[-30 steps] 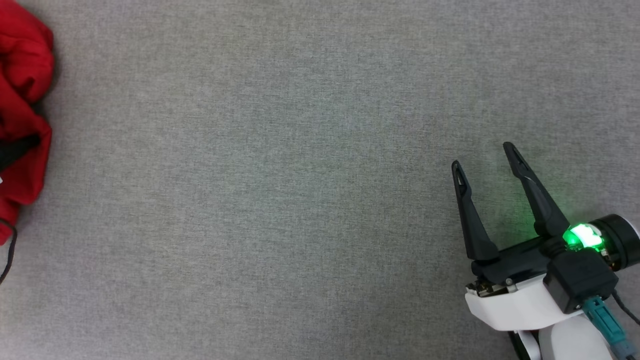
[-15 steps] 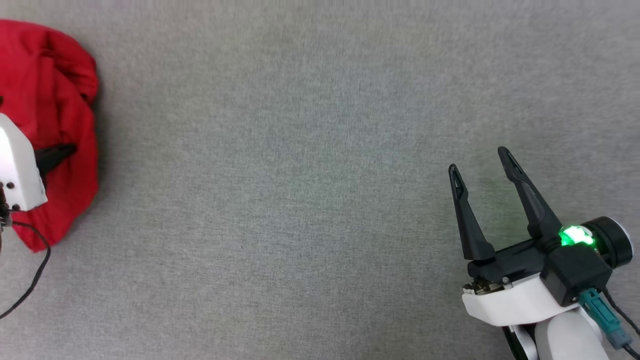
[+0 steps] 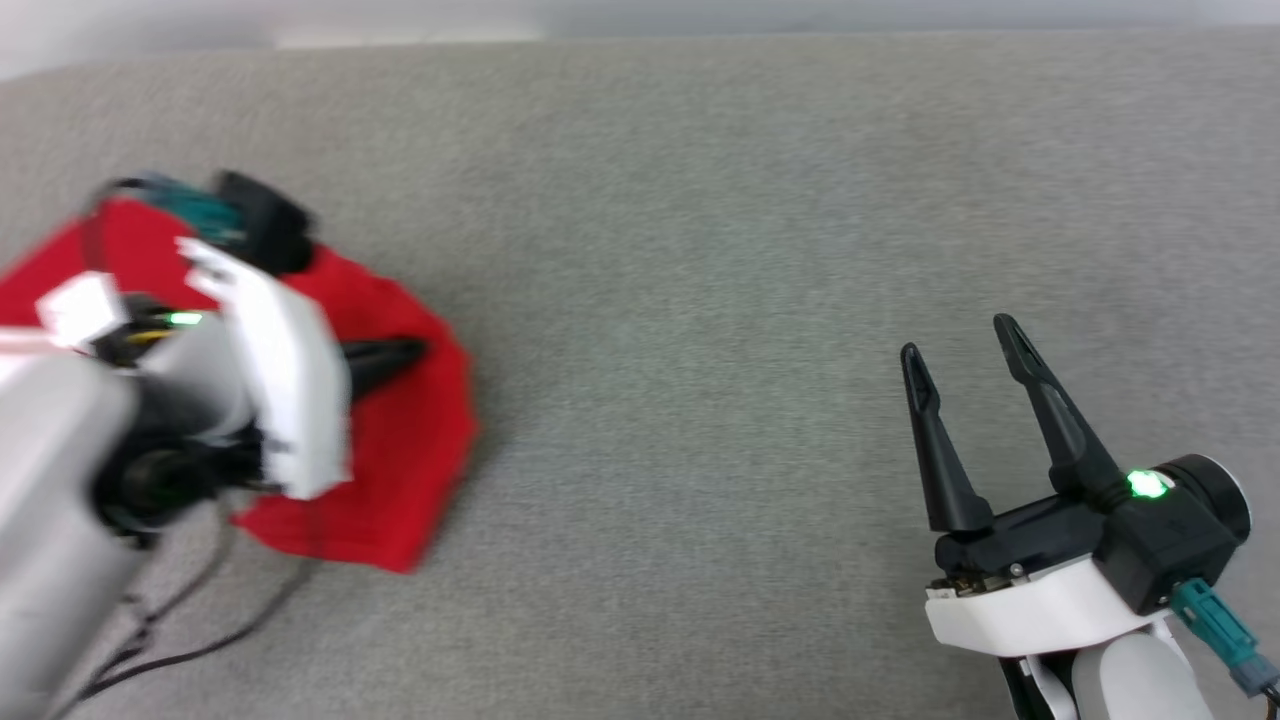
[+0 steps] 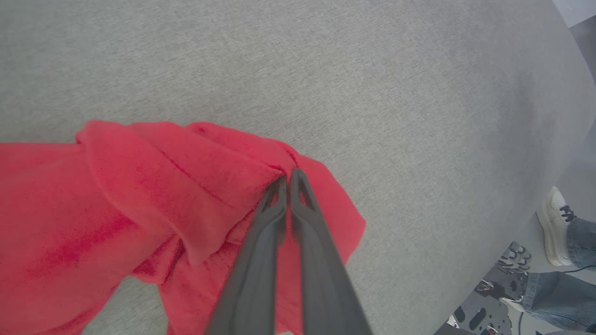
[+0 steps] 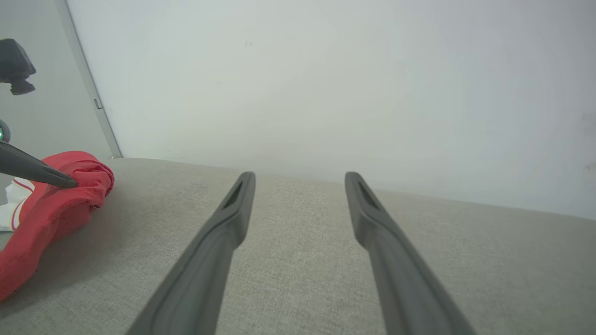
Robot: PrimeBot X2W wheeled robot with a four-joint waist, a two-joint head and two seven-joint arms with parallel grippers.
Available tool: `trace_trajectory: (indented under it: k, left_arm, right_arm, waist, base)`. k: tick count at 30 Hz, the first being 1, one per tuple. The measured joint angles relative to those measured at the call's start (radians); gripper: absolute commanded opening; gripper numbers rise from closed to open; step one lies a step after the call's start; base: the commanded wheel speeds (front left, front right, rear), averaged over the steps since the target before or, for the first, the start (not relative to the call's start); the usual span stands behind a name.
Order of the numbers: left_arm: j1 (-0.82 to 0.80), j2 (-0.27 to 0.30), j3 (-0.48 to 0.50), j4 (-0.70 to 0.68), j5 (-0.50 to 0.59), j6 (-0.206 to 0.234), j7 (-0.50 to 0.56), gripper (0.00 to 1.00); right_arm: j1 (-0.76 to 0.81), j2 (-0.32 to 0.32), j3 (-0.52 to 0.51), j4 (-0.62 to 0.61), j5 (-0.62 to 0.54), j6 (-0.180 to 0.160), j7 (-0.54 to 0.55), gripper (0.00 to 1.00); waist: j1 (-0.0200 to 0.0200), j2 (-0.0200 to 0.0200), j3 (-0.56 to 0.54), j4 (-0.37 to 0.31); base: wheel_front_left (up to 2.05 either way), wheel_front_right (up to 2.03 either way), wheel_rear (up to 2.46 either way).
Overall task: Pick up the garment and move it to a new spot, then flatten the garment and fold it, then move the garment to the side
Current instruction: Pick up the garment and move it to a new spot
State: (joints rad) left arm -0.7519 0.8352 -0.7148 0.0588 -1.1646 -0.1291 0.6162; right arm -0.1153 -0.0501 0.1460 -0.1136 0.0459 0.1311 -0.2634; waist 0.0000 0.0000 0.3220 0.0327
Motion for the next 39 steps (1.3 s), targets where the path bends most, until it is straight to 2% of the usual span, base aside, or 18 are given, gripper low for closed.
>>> trace_trajectory:
  k: [6, 15, 21, 23, 25, 26, 27, 33, 39]
  left_arm:
    - [-0.021, -0.203, -0.071, 0.014, 0.031, 0.0, -0.06, 0.0]
    - [-0.119, -0.522, -0.168, 0.195, 0.139, 0.006, -0.175, 0.0]
    - [-0.187, -0.703, -0.207, 0.336, 0.203, 0.007, -0.281, 0.0]
    - [-0.203, -0.746, -0.216, 0.376, 0.212, 0.007, -0.322, 0.0]
    - [-0.214, -0.765, -0.239, 0.412, 0.231, 0.006, -0.362, 0.0]
    - [-0.217, -0.771, -0.255, 0.426, 0.239, 0.006, -0.379, 0.23]
    - [-0.217, -0.776, -0.272, 0.437, 0.24, 0.006, -0.391, 1.0]
    - [-0.2, -0.784, -0.352, 0.502, 0.235, 0.001, -0.453, 1.0]
    - [-0.202, -0.769, -0.329, 0.567, 0.263, 0.001, -0.632, 1.0]
  right_arm:
    - [0.009, 0.0, -0.02, 0.004, 0.024, 0.0, 0.0, 1.0]
    - [0.009, -0.001, -0.033, -0.005, 0.048, 0.0, 0.0, 1.0]
    - [0.009, -0.001, -0.049, -0.012, 0.07, 0.0, 0.0, 1.0]
    - [0.009, -0.001, -0.055, -0.012, 0.075, 0.0, 0.0, 1.0]
    - [0.009, -0.001, -0.063, -0.01, 0.087, 0.0, 0.0, 1.0]
    - [0.009, -0.001, -0.067, -0.008, 0.089, 0.0, 0.0, 1.0]
    - [0.009, -0.001, -0.067, -0.007, 0.089, 0.0, 0.0, 1.0]
    - [0.012, -0.001, -0.075, -0.002, 0.09, 0.0, 0.0, 1.0]
    - [0.029, -0.001, -0.092, 0.003, 0.066, 0.0, 0.0, 1.0]
  waist:
    - [-0.0001, 0.0, -0.039, -0.066]
    - [0.0, 0.0, -0.05, -0.182]
    - [0.0, 0.0, -0.037, -0.25]
    - [0.0, 0.0, -0.034, -0.27]
    - [0.0, 0.0, -0.033, -0.286]
    - [-0.0001, 0.0, -0.033, -0.292]
    - [-0.0001, 0.0, -0.034, -0.295]
    - [0.0, 0.0, -0.057, -0.282]
    - [-0.0001, 0.0, -0.101, -0.226]
  base:
    - [0.0, 0.0, 0.0]
    - [0.0, 0.0, 0.0]
    - [0.0, 0.0, 0.0]
    - [0.0, 0.0, 0.0]
    - [0.0, 0.0, 0.0]
    - [0.0, 0.0, 0.0]
    - [0.0, 0.0, 0.0]
    - [0.0, 0.0, 0.0]
    - [0.0, 0.0, 0.0]
